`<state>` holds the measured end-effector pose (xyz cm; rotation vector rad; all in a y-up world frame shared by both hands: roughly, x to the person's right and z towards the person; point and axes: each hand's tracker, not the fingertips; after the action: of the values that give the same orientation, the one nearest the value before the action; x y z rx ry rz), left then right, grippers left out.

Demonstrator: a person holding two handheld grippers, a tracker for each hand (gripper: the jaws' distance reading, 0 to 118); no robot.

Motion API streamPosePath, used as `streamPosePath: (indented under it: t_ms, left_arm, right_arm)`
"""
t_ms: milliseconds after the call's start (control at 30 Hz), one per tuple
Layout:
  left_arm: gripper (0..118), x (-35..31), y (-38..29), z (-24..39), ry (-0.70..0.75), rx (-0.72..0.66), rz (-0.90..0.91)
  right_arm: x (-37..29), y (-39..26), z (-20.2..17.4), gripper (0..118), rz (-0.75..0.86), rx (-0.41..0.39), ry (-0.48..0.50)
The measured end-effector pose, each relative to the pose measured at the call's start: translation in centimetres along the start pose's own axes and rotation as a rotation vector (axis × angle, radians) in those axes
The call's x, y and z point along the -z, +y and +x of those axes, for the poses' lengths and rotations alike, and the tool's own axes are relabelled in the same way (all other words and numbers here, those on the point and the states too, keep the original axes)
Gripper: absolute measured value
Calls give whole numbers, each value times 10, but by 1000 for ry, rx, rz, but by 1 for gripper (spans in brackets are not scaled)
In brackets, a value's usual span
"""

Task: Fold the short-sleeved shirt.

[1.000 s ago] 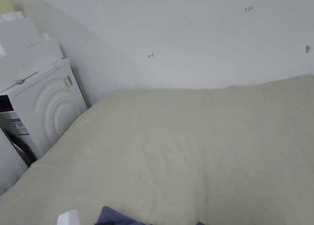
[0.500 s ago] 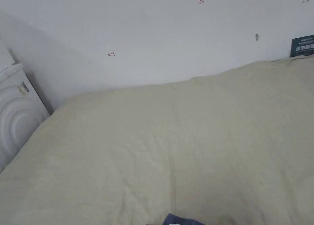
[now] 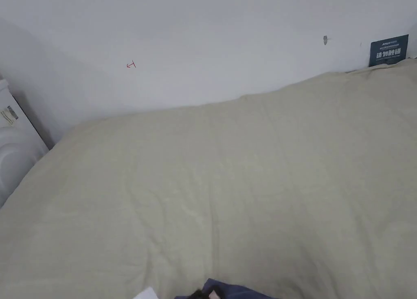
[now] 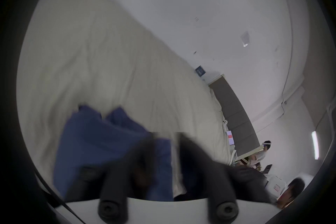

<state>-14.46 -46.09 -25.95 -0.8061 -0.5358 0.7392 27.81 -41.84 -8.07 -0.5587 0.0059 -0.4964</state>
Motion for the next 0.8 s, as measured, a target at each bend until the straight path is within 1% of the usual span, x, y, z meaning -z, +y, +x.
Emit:
streamPosePath:
  t_ms: [33,67,100,167,200,267,300,367,500,567,667,733,800]
  left_arm:
    - [11,12,-9,-5,34,-22,-26]
    - [8,22,-17,-8,33,-11,-56]
    - [8,33,-24,-14,-8,-6,-109]
    - [8,56,-39,-18,-20,-39,-172]
    - [8,67,-42,-22,-51,-31,-212]
    - [7,86,-48,-28,-14,9,-245]
    - [5,90,-48,-32,8,25,-240]
    - [3,89,-47,-33,-14,18,-221]
    - [3,92,-58,-19,32,178,-239]
    - [2,94,-58,-16,40,170,-240]
    - [3,94,-54,-14,48,128,-246]
    - [3,82,-45,-6,38,108,-249]
    - [3,47,-34,5,-46,165,-127]
  right_arm:
    - [0,0,0,1,-5,-3,-7]
    - [0,-1,0,1,-8,-4,-11]
    - [-1,-1,0,1,-12,-5,-16]
    - [-2,-1,1,1,-16,-3,-20]
    - [-2,-1,1,1,-19,-3,-24]
    - [-2,-1,1,1,-24,-5,-33]
    - [-1,-1,2,1,-29,-6,-35]
    - [-1,-2,-1,1,-32,-15,-36]
    - [9,-8,-7,1,-55,-19,-20]
    - [13,-10,-15,1,-70,-33,-12]
    - [18,-13,-31,1,-89,-47,38]
    - [26,-15,-45,1,-117,-67,103]
    - [39,-18,-63,1,-145,-121,132]
